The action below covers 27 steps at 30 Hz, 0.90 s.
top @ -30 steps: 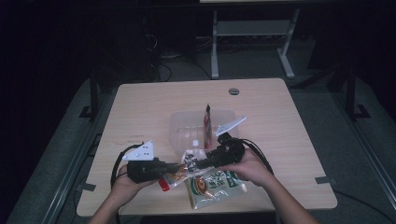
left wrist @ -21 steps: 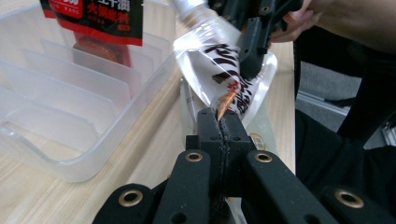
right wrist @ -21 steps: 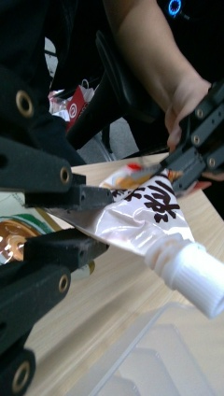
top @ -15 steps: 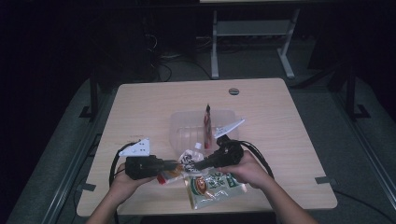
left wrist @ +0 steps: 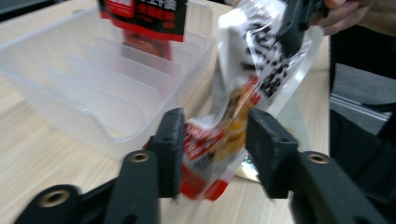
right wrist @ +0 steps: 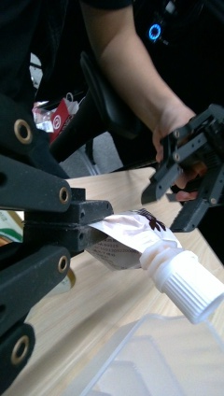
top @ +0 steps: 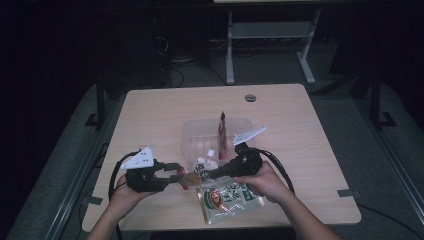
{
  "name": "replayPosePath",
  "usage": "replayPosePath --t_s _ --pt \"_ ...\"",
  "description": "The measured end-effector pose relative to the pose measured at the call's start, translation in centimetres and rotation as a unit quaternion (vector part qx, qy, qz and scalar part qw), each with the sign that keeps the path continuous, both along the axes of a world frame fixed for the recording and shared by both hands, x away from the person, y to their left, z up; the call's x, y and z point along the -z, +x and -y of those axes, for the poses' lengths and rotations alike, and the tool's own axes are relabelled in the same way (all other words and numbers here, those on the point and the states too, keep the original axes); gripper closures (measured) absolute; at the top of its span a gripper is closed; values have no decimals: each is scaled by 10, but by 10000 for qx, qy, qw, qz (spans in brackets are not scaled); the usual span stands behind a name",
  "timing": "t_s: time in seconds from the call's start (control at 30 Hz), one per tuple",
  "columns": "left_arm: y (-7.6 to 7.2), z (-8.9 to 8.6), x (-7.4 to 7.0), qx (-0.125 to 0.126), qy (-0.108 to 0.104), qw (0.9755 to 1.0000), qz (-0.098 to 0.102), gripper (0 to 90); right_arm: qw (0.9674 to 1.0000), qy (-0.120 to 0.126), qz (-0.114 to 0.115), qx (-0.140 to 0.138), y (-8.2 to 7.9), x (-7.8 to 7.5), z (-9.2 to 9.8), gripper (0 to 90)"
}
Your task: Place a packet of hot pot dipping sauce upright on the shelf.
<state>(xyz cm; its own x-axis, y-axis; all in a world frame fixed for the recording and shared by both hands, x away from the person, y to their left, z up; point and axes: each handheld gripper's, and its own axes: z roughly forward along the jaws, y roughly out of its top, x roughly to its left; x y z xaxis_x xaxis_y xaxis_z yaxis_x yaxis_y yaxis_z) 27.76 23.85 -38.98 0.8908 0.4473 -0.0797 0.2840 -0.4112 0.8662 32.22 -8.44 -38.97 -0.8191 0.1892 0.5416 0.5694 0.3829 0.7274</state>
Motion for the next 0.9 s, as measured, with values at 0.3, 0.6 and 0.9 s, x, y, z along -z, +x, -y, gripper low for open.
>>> replayPosePath --t_s 0.3,0.6,0.9 --pt "6 -11 2 -232 88 9997 64 601 9998 -43 90 -144 -3 -2 0 900" --pt "9 -10 6 254 157 9995 136 455 9993 -7 159 -324 -5 -5 2 900" --pt "7 25 9 1400 170 9900 -15 406 9976 28 240 -652 -9 -7 -5 900"
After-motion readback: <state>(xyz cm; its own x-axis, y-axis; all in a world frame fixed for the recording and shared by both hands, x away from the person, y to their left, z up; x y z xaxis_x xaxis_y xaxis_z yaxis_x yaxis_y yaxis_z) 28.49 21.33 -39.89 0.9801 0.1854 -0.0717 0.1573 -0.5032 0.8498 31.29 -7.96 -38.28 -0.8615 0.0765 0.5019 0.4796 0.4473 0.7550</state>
